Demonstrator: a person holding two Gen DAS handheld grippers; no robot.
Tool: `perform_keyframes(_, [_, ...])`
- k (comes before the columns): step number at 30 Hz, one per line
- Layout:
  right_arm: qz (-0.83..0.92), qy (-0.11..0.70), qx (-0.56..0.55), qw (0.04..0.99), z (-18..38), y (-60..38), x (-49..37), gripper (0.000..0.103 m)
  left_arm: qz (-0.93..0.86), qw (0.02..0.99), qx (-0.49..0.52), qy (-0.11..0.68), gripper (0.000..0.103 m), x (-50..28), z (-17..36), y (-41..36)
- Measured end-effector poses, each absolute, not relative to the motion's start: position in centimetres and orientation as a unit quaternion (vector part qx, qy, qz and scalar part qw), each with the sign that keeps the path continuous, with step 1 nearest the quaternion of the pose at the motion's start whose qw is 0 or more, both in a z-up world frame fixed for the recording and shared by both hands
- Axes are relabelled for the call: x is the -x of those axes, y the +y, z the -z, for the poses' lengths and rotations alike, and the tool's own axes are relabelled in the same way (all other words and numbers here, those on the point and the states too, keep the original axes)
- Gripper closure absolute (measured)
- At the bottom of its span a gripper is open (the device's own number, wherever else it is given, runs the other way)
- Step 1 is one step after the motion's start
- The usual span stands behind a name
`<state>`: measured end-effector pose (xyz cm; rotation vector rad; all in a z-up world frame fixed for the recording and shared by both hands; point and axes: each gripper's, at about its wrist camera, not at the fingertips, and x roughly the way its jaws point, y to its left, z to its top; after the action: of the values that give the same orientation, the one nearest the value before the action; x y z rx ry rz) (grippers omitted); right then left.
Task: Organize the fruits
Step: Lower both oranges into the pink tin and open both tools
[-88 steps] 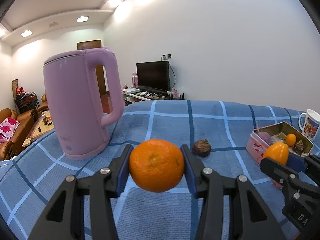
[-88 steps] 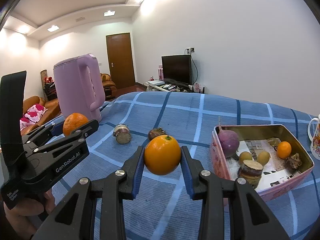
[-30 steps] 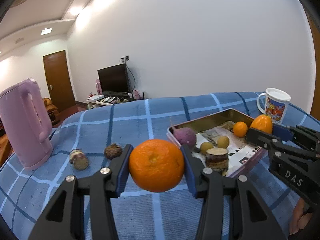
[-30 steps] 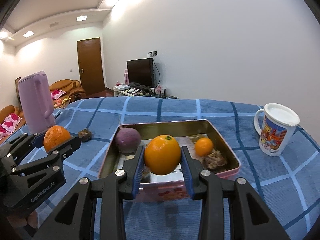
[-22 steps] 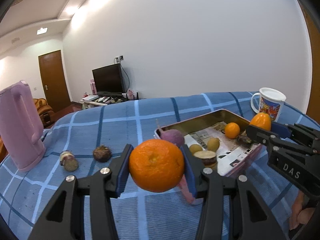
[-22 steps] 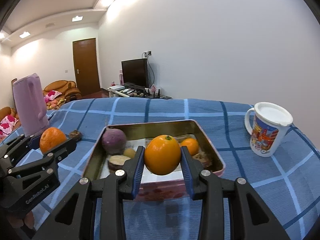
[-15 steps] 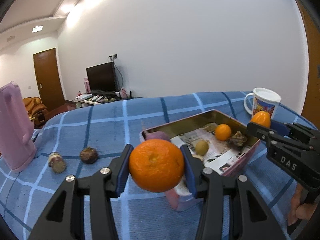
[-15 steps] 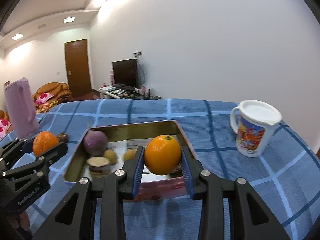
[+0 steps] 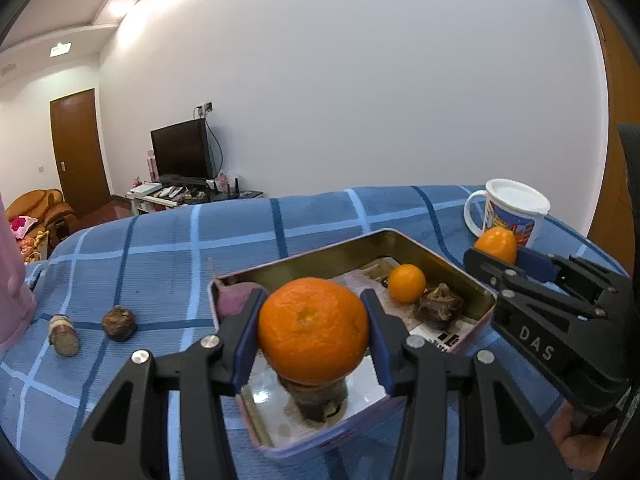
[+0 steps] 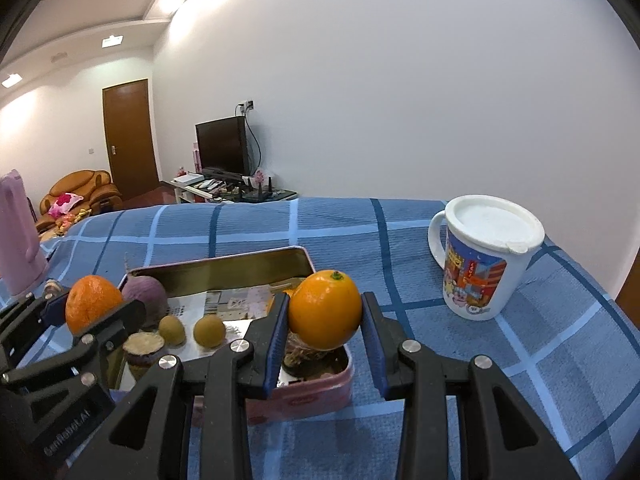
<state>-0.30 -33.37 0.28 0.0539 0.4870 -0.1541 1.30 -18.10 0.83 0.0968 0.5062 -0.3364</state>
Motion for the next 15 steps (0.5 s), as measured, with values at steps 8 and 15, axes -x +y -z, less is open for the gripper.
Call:
perform_keyframes(8, [0.090, 0.244, -0.023, 0.965, -0.3, -33.5, -2.0, 0.065, 0.155, 0.950, -0.031, 0.270, 0.053, -2.9, -0.4, -18.7])
perform_keyframes(15, [0.089, 0.249, -0.019, 0.964, -0.1, -33.1, -3.8, 0.065, 0.143, 0.947, -0.024, 0.287, 0.053, -4.4, 0.0, -18.9])
